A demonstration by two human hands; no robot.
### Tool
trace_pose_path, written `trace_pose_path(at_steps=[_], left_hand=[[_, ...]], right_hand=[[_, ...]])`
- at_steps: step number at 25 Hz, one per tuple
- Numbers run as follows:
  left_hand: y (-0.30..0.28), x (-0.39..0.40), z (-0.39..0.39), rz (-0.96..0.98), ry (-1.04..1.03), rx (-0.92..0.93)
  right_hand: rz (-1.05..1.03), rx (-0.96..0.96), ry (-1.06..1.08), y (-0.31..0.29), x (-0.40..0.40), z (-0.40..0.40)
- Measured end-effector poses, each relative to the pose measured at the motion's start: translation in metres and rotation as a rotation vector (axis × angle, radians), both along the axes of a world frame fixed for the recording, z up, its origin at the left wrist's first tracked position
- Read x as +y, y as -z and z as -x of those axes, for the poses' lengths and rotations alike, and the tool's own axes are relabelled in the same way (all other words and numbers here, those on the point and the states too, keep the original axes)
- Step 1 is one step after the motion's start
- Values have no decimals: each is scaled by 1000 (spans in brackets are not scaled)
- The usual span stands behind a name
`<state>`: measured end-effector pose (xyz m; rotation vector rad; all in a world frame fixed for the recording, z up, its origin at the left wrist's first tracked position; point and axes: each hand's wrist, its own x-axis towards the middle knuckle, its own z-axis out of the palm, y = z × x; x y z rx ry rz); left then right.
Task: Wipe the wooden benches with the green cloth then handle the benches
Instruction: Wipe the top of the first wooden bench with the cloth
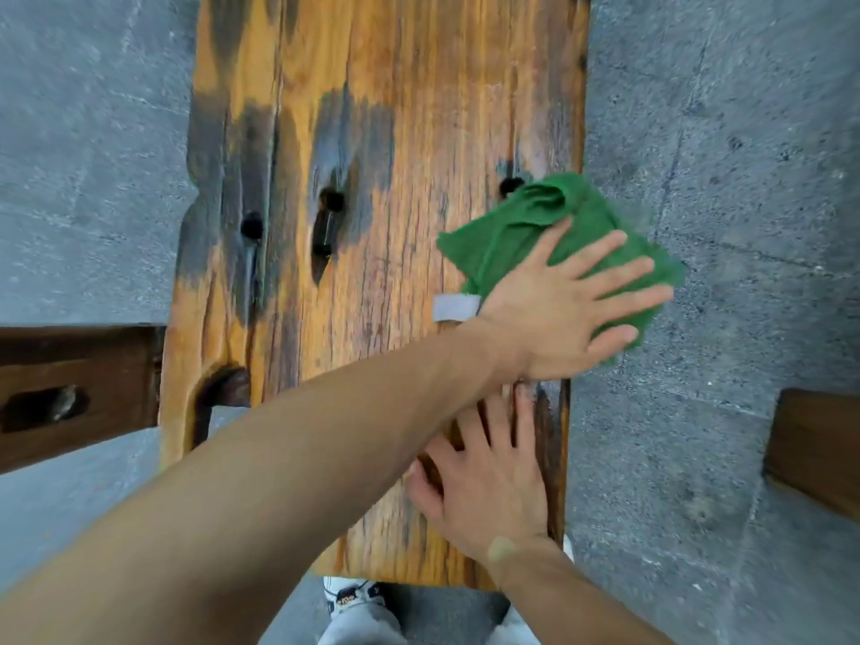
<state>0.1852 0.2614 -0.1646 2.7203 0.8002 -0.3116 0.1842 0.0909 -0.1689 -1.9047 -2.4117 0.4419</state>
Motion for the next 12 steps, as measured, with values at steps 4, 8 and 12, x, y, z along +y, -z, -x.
trace_pose_path(at_steps=[4,8,12], left_hand=[[2,76,12,-73,16,17],[3,94,94,-153,-425,55],[-7,-21,148,-147,-615,73]], right_hand=[[-5,-37,-18,0,2,-3],[-6,-42,-22,0,2,-3],[-30,-2,-2,0,2,-2]])
